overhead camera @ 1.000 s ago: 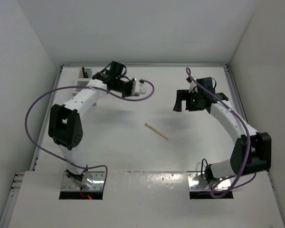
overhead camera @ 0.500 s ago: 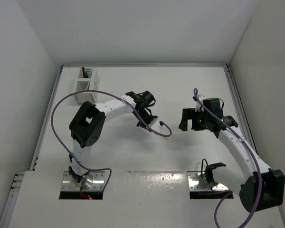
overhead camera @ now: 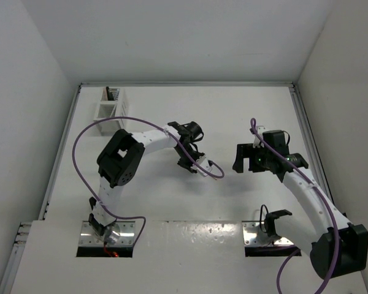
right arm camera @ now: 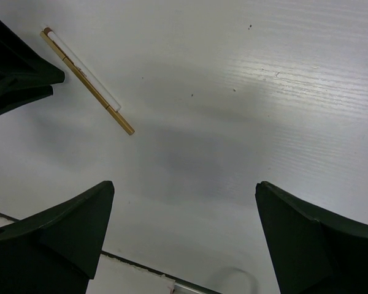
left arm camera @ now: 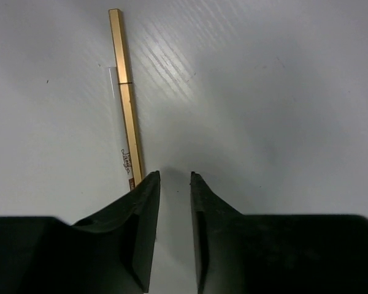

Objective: Organize the makeup

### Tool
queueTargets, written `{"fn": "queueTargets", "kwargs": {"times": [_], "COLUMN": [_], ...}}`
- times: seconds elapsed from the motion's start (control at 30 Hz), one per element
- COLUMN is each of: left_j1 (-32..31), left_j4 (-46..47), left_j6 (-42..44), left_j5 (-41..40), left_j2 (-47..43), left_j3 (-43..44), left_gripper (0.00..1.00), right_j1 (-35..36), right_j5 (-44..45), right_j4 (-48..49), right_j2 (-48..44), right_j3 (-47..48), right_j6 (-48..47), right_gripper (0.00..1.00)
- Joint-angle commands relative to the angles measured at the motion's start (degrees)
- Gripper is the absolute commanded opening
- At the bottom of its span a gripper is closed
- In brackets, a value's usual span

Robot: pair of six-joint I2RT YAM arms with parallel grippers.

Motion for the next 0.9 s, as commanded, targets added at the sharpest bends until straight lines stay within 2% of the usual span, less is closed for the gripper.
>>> {"fn": "queueTargets", "kwargs": {"times": [0.0, 0.23, 0.57, 0.87], "left_j1": [-0.5, -1.11, -1.64, -2.17], "left_j4": [0.77, 0.77, 0.77, 0.77], "left_j6": [-0.48, -1.09, -1.1, -1.1], "left_j5": [0.12, -1.99, -3.57, -4.62], "left_j2": [0.02, 1.16, 3.19, 3.8], "left_j3": [2.02, 5.44, 5.55, 4.49], "left_gripper": [0.34, 0.36, 0.24, 0.24], "right_j1": [0.42, 0.33, 0.33, 0.33], "right_j5": [0.4, 0.31, 1.54, 1.98], "right_j4": [0.16, 0.16, -0.19, -0.54], "right_j2": [0.0, 0.53, 0.0, 0.09], "right_j3": [1.14, 1.67, 1.23, 1.93], "right_j6": [-1.33, -2.56, -3.26, -3.17], "right_gripper": [0.98, 0.98, 0.99, 0.99]}}
